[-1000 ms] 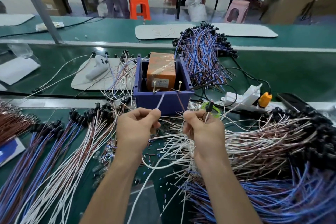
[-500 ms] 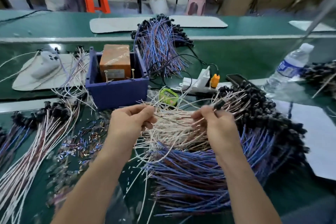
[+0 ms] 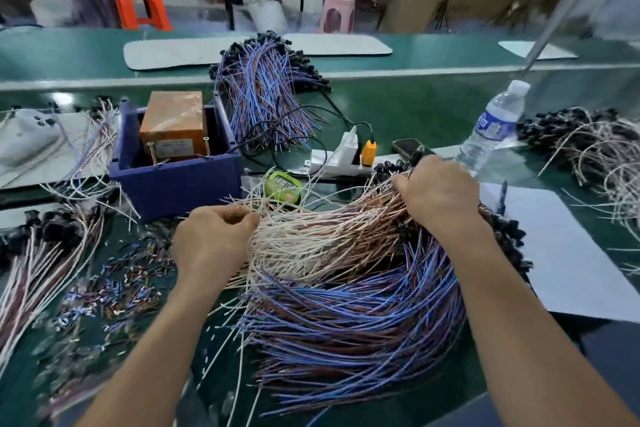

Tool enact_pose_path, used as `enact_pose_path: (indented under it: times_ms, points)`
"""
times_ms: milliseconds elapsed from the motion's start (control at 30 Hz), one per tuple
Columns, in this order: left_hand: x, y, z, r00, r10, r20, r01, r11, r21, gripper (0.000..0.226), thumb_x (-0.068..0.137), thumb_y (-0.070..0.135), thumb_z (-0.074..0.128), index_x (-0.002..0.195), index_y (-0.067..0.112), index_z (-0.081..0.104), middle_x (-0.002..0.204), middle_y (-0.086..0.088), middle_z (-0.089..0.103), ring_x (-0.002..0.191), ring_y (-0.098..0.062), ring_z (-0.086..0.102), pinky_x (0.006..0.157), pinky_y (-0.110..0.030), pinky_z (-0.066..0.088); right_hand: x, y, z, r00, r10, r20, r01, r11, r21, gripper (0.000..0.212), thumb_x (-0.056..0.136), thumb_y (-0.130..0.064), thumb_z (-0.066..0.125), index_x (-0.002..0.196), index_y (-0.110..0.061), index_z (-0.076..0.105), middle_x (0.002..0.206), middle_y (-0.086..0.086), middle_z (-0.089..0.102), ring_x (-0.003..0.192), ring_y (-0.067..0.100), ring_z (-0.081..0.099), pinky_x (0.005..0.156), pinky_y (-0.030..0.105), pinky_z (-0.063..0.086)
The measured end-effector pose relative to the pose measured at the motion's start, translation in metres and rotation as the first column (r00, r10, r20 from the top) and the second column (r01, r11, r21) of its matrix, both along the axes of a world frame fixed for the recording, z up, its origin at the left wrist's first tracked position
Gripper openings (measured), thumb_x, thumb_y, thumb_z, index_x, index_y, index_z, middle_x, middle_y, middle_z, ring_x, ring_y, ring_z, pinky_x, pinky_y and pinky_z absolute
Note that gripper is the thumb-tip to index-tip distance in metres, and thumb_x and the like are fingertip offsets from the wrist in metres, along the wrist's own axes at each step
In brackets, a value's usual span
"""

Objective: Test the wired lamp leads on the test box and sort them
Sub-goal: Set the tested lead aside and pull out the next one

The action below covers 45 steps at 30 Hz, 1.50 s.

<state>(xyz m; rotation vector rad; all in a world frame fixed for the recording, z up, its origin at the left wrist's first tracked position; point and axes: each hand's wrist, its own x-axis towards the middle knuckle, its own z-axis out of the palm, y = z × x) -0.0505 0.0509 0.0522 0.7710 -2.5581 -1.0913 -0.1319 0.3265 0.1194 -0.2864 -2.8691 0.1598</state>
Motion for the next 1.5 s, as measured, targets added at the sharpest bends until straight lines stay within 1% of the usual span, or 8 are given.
enact_pose_path:
  times_ms: [200,333,567,800,1000,1133,1267,1500]
  points:
    - [0.004,-0.003,-0.005,0.997,-0.004,0.072,0.026,0.954,-0.297,0.039,0.082,0.074,0.067,0.075,0.036,0.075,0.073,0.005,0.07,0.074,-0.026,0.063,0.068,-0.032,0.048,0.0,0.0,-0.008,0.998,0.054,-0.044,-0.048,0.992,0.115,0.058,0.087,-0.057,0.071,0.061,-0.017,0.038,0.081,0.011,0.071,0.076,0.032,0.064,0.067,0.034,0.037]
    - [0.01,-0.006,0.003,0.999,-0.036,0.023,0.04,0.974,-0.222,0.037,0.08,0.069,0.072,0.068,0.034,0.071,0.073,0.005,0.071,0.076,-0.027,0.065,0.073,-0.036,0.053,0.014,-0.017,-0.011,0.975,0.192,-0.114,-0.196,0.98,-0.026,0.047,0.09,-0.053,0.068,0.062,-0.015,0.068,0.052,-0.003,0.054,0.056,0.024,0.055,0.063,0.028,0.037]
    - [0.027,-0.015,0.018,0.996,-0.056,-0.072,0.056,0.998,0.001,0.011,0.081,0.05,0.08,0.075,0.041,0.077,0.071,0.019,0.07,0.078,-0.014,0.069,0.077,-0.037,0.058,0.049,-0.101,-0.034,0.883,0.467,-0.044,-0.443,0.798,-0.409,0.05,0.092,-0.044,0.07,0.05,-0.02,0.059,0.046,-0.008,0.059,0.039,0.001,0.052,0.038,0.01,0.028]
    - [0.06,-0.079,0.003,0.994,0.057,-0.095,-0.052,0.997,0.051,0.023,0.087,0.016,0.076,0.094,0.037,0.082,0.072,0.034,0.067,0.076,0.012,0.066,0.074,-0.008,0.05,0.075,-0.202,-0.042,0.719,0.695,0.006,-0.59,0.615,-0.523,0.051,0.089,-0.046,0.07,0.049,-0.02,0.052,0.049,-0.004,0.052,0.051,0.013,0.049,0.053,0.031,0.034]
    - [0.103,-0.146,-0.011,0.949,0.315,0.004,-0.314,0.948,-0.054,0.027,0.087,0.022,0.073,0.107,0.039,0.08,0.083,0.006,0.078,0.068,-0.012,0.069,0.065,-0.023,0.053,0.086,-0.293,-0.045,0.503,0.836,0.218,-0.671,0.537,-0.511,0.009,0.089,-0.019,0.069,0.094,-0.024,0.075,0.103,-0.001,0.071,0.096,0.022,0.065,0.084,0.036,0.057]
    - [0.125,-0.175,-0.024,0.924,0.377,0.062,-0.369,0.922,-0.116,0.032,0.089,0.026,0.075,0.12,0.033,0.076,0.074,0.003,0.07,0.059,-0.018,0.06,0.06,-0.026,0.051,0.089,-0.34,-0.046,0.38,0.885,0.268,-0.728,0.465,-0.504,0.051,0.085,0.008,0.053,0.124,-0.021,0.07,0.128,0.003,0.067,0.112,0.025,0.064,0.097,0.038,0.055]
    - [0.132,-0.181,-0.037,0.937,0.348,0.04,-0.345,0.937,-0.058,0.048,0.091,0.028,0.075,0.138,0.026,0.065,0.135,0.001,0.068,0.119,-0.022,0.063,0.108,-0.036,0.045,0.079,-0.381,-0.061,0.46,0.846,0.269,-0.659,0.528,-0.536,0.035,0.09,-0.001,0.052,0.116,-0.018,0.067,0.119,0.01,0.069,0.104,0.031,0.066,0.087,0.036,0.055]
    - [0.128,-0.182,-0.047,0.931,0.365,-0.01,-0.363,0.924,-0.121,0.041,0.096,0.022,0.069,0.136,0.024,0.064,0.131,0.003,0.067,0.119,-0.017,0.06,0.102,-0.031,0.044,0.059,-0.421,-0.078,0.615,0.758,0.218,-0.532,0.603,-0.595,0.023,0.094,-0.03,0.067,0.113,-0.02,0.06,0.105,0.007,0.067,0.083,0.025,0.058,0.072,0.031,0.044]
